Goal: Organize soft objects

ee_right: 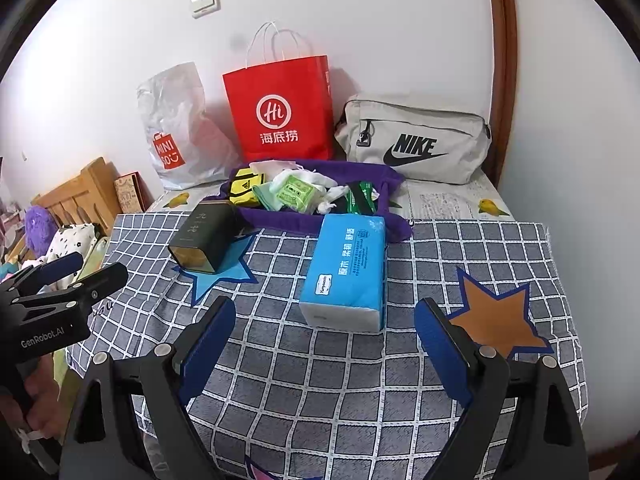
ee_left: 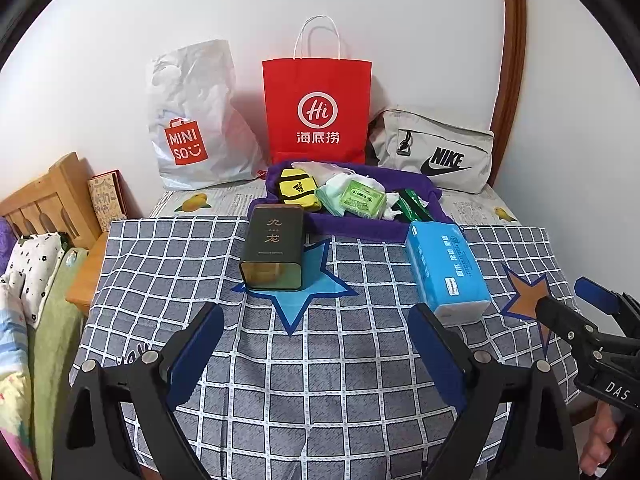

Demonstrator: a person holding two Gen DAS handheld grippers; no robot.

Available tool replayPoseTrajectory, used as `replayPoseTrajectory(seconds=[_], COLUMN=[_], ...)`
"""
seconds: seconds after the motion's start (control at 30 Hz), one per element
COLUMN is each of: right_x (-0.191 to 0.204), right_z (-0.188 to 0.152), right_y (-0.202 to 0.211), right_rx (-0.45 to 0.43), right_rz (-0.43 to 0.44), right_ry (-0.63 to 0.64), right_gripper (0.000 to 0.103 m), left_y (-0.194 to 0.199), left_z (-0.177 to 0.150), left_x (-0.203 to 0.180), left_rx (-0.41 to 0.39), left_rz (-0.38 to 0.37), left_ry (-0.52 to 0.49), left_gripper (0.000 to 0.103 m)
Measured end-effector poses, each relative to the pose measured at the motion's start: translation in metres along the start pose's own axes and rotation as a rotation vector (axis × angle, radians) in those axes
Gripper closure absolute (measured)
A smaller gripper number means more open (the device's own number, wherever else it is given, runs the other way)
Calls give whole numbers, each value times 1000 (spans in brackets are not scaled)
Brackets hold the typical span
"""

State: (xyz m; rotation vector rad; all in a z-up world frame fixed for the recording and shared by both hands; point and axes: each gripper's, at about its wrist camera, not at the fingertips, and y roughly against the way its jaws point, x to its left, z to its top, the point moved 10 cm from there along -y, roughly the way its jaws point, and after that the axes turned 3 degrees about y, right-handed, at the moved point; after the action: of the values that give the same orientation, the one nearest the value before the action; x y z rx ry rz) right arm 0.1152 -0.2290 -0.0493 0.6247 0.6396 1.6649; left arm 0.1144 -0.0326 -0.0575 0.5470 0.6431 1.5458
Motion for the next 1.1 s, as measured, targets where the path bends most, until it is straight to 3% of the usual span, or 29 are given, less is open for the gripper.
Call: replayPoseTrajectory(seconds=[1.1], right_x=[-4], right_z=[-4], right_y=[5], right_rx=[-3], right_rz=[-10], right_ry=[9], right_gripper=[13], left_y=[4], left_z=[-6], left_x=[5], left_rx=[12], left_rz=[0], left_ry=[11], left_gripper=[10])
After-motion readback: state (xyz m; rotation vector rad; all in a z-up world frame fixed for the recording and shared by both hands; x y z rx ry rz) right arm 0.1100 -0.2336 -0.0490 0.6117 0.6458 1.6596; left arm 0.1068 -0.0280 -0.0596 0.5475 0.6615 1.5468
